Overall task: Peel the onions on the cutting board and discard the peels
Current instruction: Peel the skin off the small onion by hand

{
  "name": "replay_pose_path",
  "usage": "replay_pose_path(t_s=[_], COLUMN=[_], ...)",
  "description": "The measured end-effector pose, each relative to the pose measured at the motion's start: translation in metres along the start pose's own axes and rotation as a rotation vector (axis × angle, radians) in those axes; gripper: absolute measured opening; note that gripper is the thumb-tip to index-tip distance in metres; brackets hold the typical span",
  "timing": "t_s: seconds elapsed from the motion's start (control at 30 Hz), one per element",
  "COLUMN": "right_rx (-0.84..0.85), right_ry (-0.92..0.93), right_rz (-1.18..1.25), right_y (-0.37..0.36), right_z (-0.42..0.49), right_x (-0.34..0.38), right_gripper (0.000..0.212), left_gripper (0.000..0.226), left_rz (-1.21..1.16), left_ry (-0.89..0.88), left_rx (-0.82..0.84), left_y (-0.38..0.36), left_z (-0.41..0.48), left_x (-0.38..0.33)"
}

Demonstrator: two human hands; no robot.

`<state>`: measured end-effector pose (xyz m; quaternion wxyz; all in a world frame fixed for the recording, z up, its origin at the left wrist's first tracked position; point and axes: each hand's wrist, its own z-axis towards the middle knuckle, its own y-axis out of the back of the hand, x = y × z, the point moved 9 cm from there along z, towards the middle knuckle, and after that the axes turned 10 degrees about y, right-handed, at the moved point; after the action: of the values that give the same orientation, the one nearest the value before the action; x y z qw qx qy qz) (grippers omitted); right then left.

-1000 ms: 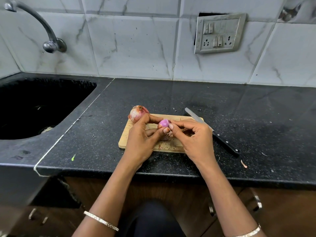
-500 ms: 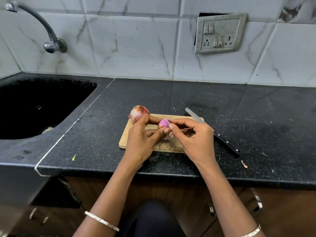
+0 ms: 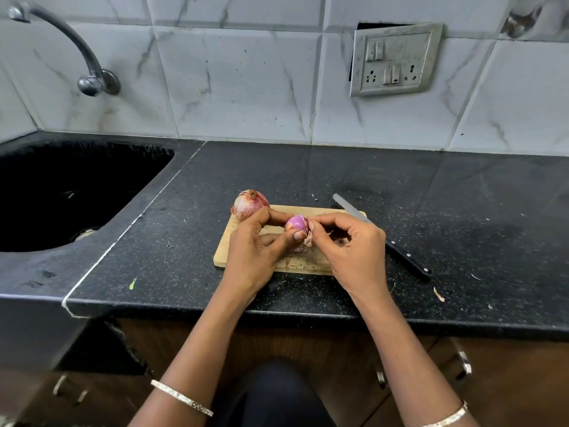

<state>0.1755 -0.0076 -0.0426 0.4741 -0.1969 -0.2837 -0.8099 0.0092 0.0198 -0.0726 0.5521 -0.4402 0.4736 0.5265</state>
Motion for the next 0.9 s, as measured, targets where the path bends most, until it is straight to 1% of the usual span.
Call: replay_pose_path(t_s=[0.13, 0.23, 0.43, 0.63, 0.73, 0.9], right_rx=[0.037, 0.037, 0.035, 0.016, 0.036, 0.014], right_ry=[0.001, 0.014, -0.034, -0.045, -0.015, 0.024], right_rz=[0.053, 0.041, 0.099, 0.093, 0.085, 0.025], right_y=[-0.0029, -0.0032, -0.0039, -0.0036, -0.0035, -0.0025], right_z=[0.0001, 0.0006, -0.0007, -0.0007, -0.0004, 0.0001], right_x=[0.0012, 0.0001, -0.0070, -0.0053, -0.0001, -0.0002], right_gripper=[0.014, 0.013, 0.011, 0.009, 0.013, 0.019], left_gripper=[0.026, 0.025, 0.027, 0.026, 0.025, 0.023], left_rz=[0.004, -0.006, 0.039, 0.028, -0.005, -0.033], left_ry=[-0.010, -0.001, -0.039, -0.048, -0.045, -0.043], left_rx=[-0.023, -0.030, -0.022, -0.018, -0.032, -0.009], left_y=[0.0023, 0.0041, 0.0025, 0.0022, 0.0047, 0.0035], left_z=[-0.0001, 0.0008, -0.0004, -0.0002, 0.0006, 0.0014], left_x=[-0.0012, 0.0020, -0.0026, -0.0010, -0.0010, -0.0001])
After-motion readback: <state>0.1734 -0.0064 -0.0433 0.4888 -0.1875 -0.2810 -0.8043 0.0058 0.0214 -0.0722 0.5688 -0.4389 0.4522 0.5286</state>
